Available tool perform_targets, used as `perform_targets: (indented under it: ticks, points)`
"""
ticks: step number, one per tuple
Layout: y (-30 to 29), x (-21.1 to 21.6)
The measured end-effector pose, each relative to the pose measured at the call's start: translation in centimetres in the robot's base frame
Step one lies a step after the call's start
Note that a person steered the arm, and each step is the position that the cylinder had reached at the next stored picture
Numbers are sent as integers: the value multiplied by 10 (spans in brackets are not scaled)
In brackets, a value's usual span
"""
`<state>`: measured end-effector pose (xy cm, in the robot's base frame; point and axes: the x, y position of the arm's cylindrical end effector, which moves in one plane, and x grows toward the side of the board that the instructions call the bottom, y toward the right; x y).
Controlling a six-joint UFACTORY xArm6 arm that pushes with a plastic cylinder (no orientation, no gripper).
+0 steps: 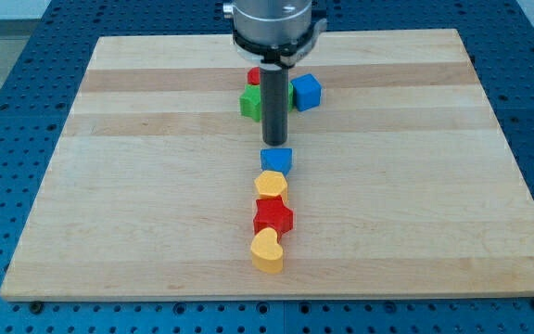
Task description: Place the red circle towards the top left side of the blue cube
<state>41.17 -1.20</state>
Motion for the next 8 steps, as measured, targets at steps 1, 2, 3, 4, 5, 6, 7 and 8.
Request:
perform_targets:
  ticks: [1, 2, 3, 4, 5, 6, 7, 8]
  points:
    - [-30, 0]
    - [-71, -8]
    - [-81, -9]
    - [-83, -9]
    - [-85, -22]
    - [-85, -32]
    - [-85, -32]
    - [-85, -34]
